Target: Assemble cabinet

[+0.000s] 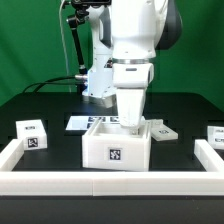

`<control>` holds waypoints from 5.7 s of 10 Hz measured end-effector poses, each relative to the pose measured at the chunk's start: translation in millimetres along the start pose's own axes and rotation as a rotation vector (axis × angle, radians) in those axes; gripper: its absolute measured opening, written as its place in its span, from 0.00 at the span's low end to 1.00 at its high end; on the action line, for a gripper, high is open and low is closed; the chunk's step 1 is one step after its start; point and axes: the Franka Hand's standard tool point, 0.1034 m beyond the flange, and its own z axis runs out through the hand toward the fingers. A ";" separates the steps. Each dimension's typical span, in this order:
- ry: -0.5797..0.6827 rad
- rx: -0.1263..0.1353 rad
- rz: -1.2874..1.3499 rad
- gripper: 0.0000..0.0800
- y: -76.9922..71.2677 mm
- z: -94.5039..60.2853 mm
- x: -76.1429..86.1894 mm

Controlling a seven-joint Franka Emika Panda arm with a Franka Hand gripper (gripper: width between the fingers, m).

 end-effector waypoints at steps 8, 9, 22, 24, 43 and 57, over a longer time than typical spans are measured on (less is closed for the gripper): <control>0.002 -0.004 -0.076 0.04 17.9 0.3 23.2; -0.002 0.003 -0.102 0.04 24.3 0.5 36.2; 0.028 -0.070 -0.009 0.43 34.1 -34.1 82.6; 0.053 -0.116 0.095 0.90 12.6 -50.5 81.9; 0.148 -0.059 0.158 1.00 -51.8 3.9 179.9; 0.132 -0.049 0.148 0.09 -57.3 6.5 167.2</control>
Offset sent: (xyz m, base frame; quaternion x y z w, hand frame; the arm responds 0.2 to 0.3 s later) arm 0.0000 0.0000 0.0000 0.0000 0.0000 0.0000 1.0000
